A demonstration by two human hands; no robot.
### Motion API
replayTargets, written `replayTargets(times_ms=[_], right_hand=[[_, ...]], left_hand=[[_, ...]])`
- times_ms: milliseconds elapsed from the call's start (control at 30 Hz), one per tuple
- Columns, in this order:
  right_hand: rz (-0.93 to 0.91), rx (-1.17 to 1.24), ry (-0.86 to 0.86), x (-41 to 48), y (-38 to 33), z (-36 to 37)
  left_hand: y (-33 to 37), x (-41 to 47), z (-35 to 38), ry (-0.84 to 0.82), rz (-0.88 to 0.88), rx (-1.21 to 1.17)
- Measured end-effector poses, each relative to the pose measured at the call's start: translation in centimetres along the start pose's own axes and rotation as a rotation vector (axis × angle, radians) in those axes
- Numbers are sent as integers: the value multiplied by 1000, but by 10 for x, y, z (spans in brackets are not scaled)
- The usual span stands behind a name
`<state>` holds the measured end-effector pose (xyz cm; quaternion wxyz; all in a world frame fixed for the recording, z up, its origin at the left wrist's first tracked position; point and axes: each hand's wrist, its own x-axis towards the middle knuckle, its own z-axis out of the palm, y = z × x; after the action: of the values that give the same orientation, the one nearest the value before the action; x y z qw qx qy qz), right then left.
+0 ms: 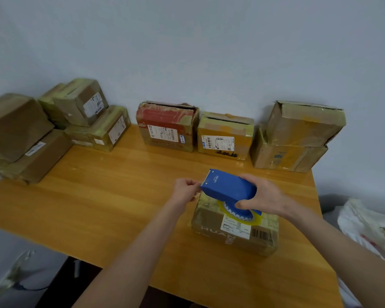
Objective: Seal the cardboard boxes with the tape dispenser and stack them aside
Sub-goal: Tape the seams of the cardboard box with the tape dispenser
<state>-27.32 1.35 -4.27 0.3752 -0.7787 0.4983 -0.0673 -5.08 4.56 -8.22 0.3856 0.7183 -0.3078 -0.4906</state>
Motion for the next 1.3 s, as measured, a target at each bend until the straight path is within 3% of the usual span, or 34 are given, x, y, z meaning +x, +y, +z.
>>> replayTargets(times_ms=[267, 633, 767, 933, 1033, 1133, 1233, 1300], right_hand=[[-4, -148, -33, -12, 8, -28], [42, -273, -23, -11, 16, -15], [39, -281, -18, -9, 17, -13], [42, -282, -11, -7, 13, -13], [26, -287, -1, -8, 12, -12], [10, -296, 4, -9, 13, -14], [16, -303, -7, -11, 12, -14], [24, -299, -4, -10, 11, -12]], left_hand=[[-29, 8, -43, 108, -66, -1], [-62, 24, -16, 167, -91, 101], [-72, 29, -3, 103, -13, 281], [-67, 32, -8, 46, 51, 742], [-61, 20, -15, 183, 318, 827], [-62, -2, -1, 35, 652, 897], [-68, -18, 21, -194, 712, 1092], [-71, -19, 25, -242, 698, 1196]])
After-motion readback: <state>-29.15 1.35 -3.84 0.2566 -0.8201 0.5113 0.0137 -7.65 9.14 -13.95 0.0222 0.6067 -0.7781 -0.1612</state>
